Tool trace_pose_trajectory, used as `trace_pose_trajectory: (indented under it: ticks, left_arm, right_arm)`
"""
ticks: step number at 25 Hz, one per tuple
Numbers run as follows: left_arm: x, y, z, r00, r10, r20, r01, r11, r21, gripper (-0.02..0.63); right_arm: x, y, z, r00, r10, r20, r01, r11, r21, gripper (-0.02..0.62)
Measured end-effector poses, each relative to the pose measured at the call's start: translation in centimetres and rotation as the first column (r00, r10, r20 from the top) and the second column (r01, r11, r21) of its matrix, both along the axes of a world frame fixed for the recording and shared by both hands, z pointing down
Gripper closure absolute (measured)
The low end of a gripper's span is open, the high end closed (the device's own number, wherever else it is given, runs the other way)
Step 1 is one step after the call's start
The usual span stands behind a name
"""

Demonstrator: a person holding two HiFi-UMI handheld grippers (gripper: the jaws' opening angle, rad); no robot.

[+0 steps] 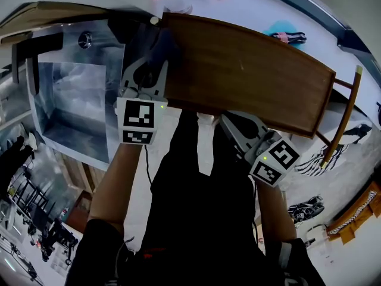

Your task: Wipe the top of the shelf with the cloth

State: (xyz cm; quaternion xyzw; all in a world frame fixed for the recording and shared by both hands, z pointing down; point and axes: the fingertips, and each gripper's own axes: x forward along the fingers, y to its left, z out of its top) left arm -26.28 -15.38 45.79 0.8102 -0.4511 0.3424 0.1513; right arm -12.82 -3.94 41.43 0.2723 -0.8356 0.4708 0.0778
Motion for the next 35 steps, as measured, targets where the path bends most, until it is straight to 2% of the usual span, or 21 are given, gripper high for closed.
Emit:
trace_pose_trajectory:
  ticks: [4, 12, 23, 35]
  left_arm:
    - [0.1, 1.1, 1.8, 0.999, 0.019, 0.029, -0.018, 0.999, -0.033, 0.537]
    - [2.5, 2.1, 4.6, 0.998, 0.057, 0.024, -0.055, 0.994, -0.099, 0.537]
    - [8.1, 3.8, 6.7, 0.986, 0.169, 0.011, -0.165, 0.975, -0.146, 0.537]
    - [14.0, 4.4, 7.1, 0.965, 0.263, 0.008, -0.259, 0.954, -0.153, 0.537]
  right_arm:
    - [-0.3, -0.1, 0.3, 1.0, -0.004, -0.003, 0.004, 1.0, -0.006, 0.592]
    - [1.0, 0.1, 1.1, 1.0, 0.02, -0.01, -0.02, 1.0, -0.024, 0.592]
    - [4.6, 1.1, 1.4, 0.996, 0.089, -0.009, -0.09, 0.996, -0.03, 0.592]
    - [9.1, 2.3, 1.2, 0.985, 0.17, -0.004, -0.17, 0.985, -0.028, 0.592]
